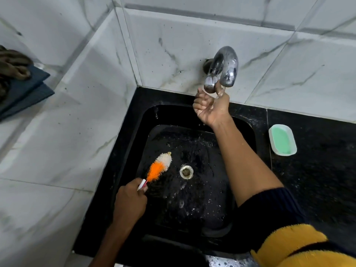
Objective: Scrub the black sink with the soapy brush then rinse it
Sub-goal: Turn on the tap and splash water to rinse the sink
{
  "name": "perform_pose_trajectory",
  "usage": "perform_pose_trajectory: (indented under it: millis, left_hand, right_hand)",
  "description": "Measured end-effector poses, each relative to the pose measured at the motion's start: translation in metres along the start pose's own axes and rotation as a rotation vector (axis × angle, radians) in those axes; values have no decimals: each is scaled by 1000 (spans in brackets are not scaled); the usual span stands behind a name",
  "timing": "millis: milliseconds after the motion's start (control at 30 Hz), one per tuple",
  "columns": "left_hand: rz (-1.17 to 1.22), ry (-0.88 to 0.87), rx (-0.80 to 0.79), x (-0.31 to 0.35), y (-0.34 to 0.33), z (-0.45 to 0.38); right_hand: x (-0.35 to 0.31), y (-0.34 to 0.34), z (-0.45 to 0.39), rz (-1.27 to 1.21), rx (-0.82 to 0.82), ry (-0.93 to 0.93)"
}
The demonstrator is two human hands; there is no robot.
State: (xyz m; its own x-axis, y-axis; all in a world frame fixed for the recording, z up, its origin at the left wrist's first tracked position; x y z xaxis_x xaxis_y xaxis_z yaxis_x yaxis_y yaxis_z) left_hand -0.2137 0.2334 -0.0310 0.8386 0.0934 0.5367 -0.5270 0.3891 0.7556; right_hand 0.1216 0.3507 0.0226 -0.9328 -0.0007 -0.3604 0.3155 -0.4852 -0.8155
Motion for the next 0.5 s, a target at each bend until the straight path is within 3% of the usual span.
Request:
perform_pose_trajectory:
  millis: [100, 200, 367, 500]
  left_hand:
    - [12, 2, 1, 1, -2, 1]
    - [26, -9, -5, 4, -4, 2]
    - [7, -28, -11, 3, -7, 6]
    - [-4, -38, -11, 1, -6, 10]
  right_hand:
    - [21, 28, 12, -39, 57, 10]
    - [41, 72, 26, 24, 218, -29]
    - [51, 119, 55, 571, 478, -172]
    - [30, 98, 66, 912, 340, -196]
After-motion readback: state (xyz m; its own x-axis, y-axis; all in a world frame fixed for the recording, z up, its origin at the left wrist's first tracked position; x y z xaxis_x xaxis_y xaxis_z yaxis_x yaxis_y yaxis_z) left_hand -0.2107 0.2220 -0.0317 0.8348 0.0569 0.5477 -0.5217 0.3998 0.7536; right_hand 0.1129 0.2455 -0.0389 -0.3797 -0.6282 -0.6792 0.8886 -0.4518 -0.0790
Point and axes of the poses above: each hand's wrist, its own z-axis away from the middle knuckle, its own y-axis out of the back of the hand, x = y × z, the point moved 9 cm from there along -z, towards the middle knuckle, and after that the axes turned 2 degrees about -z, right-handed, at the moved point
